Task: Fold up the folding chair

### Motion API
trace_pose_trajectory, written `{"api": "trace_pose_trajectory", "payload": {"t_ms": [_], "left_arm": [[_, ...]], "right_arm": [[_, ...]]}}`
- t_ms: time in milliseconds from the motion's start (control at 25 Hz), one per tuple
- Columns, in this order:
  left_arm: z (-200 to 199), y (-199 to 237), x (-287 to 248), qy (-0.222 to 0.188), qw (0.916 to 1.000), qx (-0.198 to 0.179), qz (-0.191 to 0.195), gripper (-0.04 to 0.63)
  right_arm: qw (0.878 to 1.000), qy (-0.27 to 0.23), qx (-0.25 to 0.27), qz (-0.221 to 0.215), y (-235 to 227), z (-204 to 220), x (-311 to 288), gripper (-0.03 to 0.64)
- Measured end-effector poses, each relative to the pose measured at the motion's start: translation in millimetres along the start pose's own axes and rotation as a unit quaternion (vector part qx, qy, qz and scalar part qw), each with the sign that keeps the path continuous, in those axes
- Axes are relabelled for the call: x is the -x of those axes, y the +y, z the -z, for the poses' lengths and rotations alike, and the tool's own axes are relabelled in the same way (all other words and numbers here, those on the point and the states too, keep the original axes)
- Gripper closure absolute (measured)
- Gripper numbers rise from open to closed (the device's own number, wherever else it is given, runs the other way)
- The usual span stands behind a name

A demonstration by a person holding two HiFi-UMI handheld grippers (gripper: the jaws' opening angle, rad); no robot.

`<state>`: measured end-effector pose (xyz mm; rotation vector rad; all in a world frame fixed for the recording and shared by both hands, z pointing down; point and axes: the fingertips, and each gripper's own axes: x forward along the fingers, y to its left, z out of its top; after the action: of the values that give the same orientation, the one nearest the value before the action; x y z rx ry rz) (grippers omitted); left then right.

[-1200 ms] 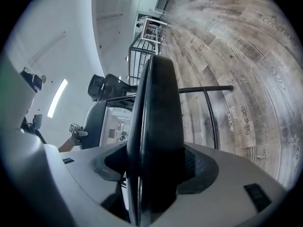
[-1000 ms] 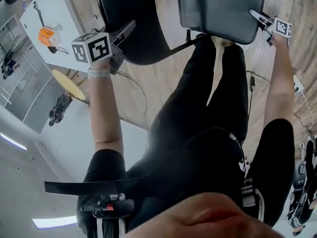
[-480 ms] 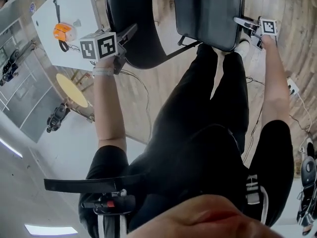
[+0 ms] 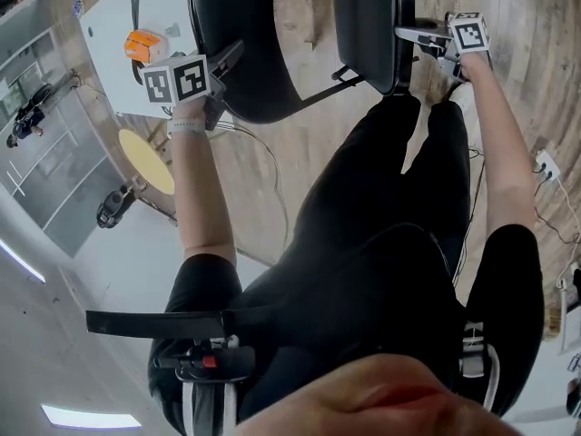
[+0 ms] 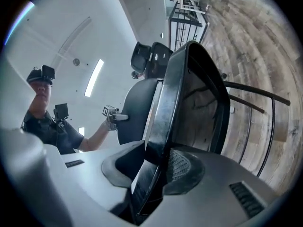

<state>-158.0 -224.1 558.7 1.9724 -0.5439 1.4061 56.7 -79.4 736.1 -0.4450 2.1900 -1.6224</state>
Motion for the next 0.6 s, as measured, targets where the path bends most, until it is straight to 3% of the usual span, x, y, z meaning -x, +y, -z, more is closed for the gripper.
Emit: {"api": "trace_pose_trajectory", "payload": {"t_ms": [240, 440, 600], "left_arm": [[-3.9, 14.4, 14.3, -0.002, 1.0, -0.002, -0.004, 0.531], [-2.0, 25.0, 28.1, -0.002, 0.9999, -0.004, -0.011, 0.531], [-0.5, 34.0, 30.8, 0.002, 0.9999, -0.006, -0.014, 0.534]], "right_arm": [[0.999, 0.044, 0.016, 0.004, 14.9, -13.3, -56.9, 0.503], [0.999, 0.037, -0.004, -0.011, 23.5, -18.0, -109.0, 0.503], [0.999, 0.031, -0.021, 0.011, 18.5, -19.9, -143.2, 0.503]]}}
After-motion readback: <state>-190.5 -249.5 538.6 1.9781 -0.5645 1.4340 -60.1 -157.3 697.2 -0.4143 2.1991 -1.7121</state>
